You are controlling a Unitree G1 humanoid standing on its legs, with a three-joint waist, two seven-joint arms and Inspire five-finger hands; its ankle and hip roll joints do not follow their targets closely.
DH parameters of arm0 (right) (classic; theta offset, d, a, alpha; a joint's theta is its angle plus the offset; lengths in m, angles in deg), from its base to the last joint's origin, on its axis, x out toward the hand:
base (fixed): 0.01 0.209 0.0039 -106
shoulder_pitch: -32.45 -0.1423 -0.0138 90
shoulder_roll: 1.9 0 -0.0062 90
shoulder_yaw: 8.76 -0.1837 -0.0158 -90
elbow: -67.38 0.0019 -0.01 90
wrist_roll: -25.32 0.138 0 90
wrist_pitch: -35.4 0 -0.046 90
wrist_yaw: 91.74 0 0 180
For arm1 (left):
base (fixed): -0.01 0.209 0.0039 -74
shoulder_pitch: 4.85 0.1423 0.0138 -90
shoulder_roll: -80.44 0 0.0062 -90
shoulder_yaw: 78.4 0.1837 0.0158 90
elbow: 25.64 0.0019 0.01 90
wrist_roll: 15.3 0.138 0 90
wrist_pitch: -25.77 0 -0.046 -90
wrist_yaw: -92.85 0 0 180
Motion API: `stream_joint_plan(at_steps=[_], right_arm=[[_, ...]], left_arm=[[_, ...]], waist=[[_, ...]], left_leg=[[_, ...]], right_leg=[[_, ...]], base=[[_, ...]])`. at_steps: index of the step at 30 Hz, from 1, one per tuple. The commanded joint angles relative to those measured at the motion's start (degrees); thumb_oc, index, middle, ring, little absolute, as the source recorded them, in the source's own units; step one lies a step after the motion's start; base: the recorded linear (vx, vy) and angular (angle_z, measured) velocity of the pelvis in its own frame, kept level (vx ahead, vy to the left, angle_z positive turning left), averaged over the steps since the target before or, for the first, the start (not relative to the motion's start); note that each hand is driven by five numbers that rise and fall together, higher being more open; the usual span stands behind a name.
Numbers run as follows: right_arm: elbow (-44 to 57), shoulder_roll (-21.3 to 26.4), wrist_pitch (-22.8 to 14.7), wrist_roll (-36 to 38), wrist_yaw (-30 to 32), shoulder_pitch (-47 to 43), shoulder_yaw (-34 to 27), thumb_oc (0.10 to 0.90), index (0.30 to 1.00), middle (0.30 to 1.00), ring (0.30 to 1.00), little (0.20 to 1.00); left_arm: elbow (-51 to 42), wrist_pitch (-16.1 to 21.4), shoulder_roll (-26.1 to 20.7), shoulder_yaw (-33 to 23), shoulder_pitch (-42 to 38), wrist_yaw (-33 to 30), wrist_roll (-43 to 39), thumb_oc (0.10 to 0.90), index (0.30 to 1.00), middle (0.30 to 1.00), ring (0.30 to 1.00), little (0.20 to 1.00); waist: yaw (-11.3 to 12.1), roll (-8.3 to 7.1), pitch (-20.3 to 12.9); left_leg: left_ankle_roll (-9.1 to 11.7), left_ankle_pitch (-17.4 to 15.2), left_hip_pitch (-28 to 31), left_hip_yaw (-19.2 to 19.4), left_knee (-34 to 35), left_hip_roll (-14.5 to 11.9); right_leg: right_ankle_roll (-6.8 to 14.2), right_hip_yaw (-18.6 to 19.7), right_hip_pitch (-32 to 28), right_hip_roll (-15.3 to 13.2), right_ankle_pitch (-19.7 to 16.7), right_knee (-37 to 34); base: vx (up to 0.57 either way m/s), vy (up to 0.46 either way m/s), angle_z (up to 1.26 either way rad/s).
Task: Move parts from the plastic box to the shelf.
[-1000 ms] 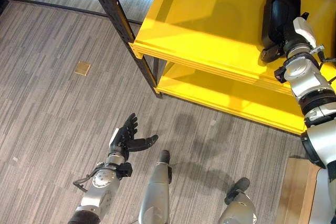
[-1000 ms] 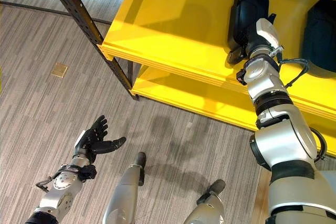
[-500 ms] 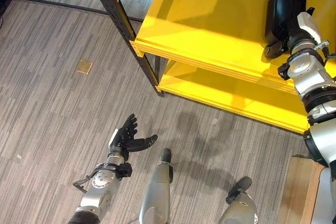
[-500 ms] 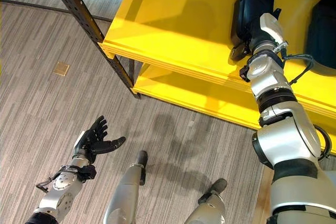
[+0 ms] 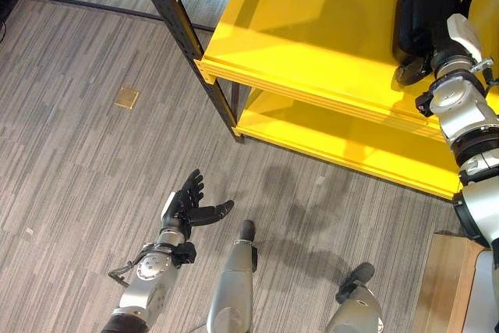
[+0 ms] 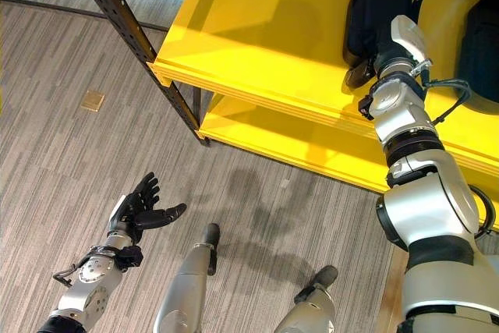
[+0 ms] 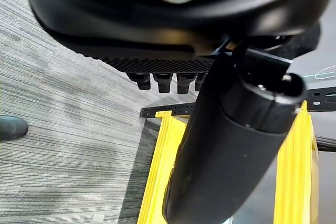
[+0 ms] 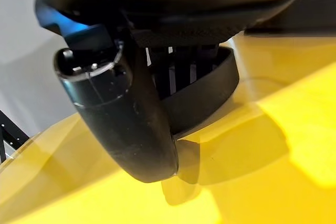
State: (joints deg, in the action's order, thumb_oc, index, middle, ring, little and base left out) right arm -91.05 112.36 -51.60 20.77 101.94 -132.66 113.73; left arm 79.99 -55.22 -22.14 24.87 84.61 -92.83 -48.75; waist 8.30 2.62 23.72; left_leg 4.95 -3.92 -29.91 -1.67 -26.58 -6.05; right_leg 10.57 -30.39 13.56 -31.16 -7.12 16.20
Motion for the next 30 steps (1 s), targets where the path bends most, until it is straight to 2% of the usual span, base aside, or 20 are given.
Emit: stream_joint_plan(at_steps=[1, 10, 22, 30], right_arm=[[1.2, 5.0, -1.2, -3.4, 4.1, -10.4, 3.1, 0.9, 1.0, 1.0, 1.0, 1.0], [7.3, 4.4, -1.8, -4.4, 4.8, -10.4, 3.4, 0.9, 1.0, 1.0, 1.0, 1.0], [18.9, 3.3, -1.8, -6.1, 5.9, -7.7, 0.5, 0.9, 1.0, 1.0, 1.0, 1.0], [19.5, 2.9, -1.9, -6.3, 5.9, -6.4, -0.9, 0.9, 1.0, 1.0, 1.0, 1.0]], left_arm=[[-5.4, 6.0, -3.4, -3.0, -0.9, -0.4, -0.4, 0.9, 1.0, 1.0, 1.0, 1.0], [-5.0, 6.1, -3.5, -3.5, -1.1, -0.8, -0.4, 0.9, 1.0, 1.0, 1.0, 1.0], [-4.5, 5.9, -3.6, -4.3, -1.8, -1.8, -0.4, 0.9, 1.0, 1.0, 1.0, 1.0], [-4.3, 5.7, -3.7, -4.5, -1.9, -1.8, -0.2, 0.9, 1.0, 1.0, 1.0, 1.0]], waist=[[2.1, 0.76, -0.6], [1.7, 0.58, -0.4], [0.9, -0.36, -0.1], [0.6, -0.62, 0.2]], left_leg=[[-1.7, -2.4, 7.3, 4.4, 5.7, -0.1], [-1.7, -2.4, 7.1, 4.5, 5.4, -0.3], [-1.7, -2.7, 7.1, 4.7, 5.2, -0.6], [-1.7, -2.7, 6.9, 4.7, 4.9, -0.8]], right_leg=[[2.7, 5.7, 1.2, 1.3, -1.2, 10.5], [2.7, 6.1, 1.5, 1.3, -1.4, 10.7], [2.7, 6.7, 1.8, 1.4, -1.7, 11.0], [2.7, 6.8, 1.9, 1.5, -2.0, 10.9]], base=[[0.0, 0.0, 0.0], [0.0, 0.0, 0.0], [0.0, 0.0, 0.0], [0.0, 0.0, 0.0]])
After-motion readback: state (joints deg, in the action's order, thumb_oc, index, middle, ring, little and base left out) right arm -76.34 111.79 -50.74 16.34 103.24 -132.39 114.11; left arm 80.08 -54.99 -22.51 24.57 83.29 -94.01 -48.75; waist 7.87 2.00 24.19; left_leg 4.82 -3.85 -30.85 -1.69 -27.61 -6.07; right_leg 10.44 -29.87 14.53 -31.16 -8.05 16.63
